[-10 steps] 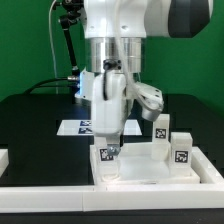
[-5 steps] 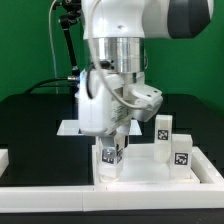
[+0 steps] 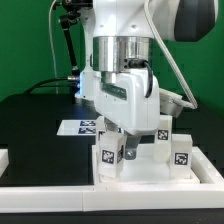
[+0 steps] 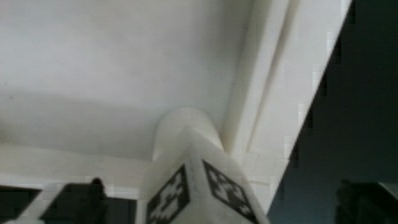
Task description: Assemble square table
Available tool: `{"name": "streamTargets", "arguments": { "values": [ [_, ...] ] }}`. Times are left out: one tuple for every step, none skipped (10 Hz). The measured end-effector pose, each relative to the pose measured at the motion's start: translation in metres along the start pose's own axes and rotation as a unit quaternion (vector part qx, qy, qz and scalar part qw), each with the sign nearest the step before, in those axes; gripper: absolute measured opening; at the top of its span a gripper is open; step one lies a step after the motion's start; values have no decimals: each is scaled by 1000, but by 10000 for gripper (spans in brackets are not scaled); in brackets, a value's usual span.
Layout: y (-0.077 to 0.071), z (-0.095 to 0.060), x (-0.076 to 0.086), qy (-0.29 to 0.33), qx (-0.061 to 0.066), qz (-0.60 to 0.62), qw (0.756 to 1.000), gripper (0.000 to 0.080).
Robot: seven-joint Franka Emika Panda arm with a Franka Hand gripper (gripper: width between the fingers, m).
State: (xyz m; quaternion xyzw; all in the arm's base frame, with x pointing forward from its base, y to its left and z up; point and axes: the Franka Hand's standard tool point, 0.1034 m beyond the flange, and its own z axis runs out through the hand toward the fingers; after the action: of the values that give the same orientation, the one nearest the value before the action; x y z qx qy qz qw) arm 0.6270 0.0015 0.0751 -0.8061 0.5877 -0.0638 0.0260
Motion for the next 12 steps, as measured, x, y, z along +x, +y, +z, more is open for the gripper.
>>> {"name": "streamTargets", "arguments": {
  "values": [
    [0, 0, 2, 3, -2, -59, 998, 649],
    [0, -1, 7, 12, -8, -168, 986, 649],
    [-1, -1, 7, 17, -12, -241, 970, 649],
    [-1, -1, 8, 18, -11, -272, 962, 649],
    [-1, -1, 8, 18, -11, -256, 967, 649],
    [-1, -1, 8, 18, -11, -249, 968, 640],
    [-1, -1, 8, 19, -11, -247, 969, 640],
    [-1, -1, 8, 18, -10, -220, 975, 474],
    [-1, 0, 8, 19, -10, -184, 983, 474],
    [1, 1, 7, 18, -11, -151, 988, 294],
    [1, 1, 8, 18, -11, -105, 994, 293],
    [3, 0, 8, 15, -17, -15, 1000, 293]
  ]
}}
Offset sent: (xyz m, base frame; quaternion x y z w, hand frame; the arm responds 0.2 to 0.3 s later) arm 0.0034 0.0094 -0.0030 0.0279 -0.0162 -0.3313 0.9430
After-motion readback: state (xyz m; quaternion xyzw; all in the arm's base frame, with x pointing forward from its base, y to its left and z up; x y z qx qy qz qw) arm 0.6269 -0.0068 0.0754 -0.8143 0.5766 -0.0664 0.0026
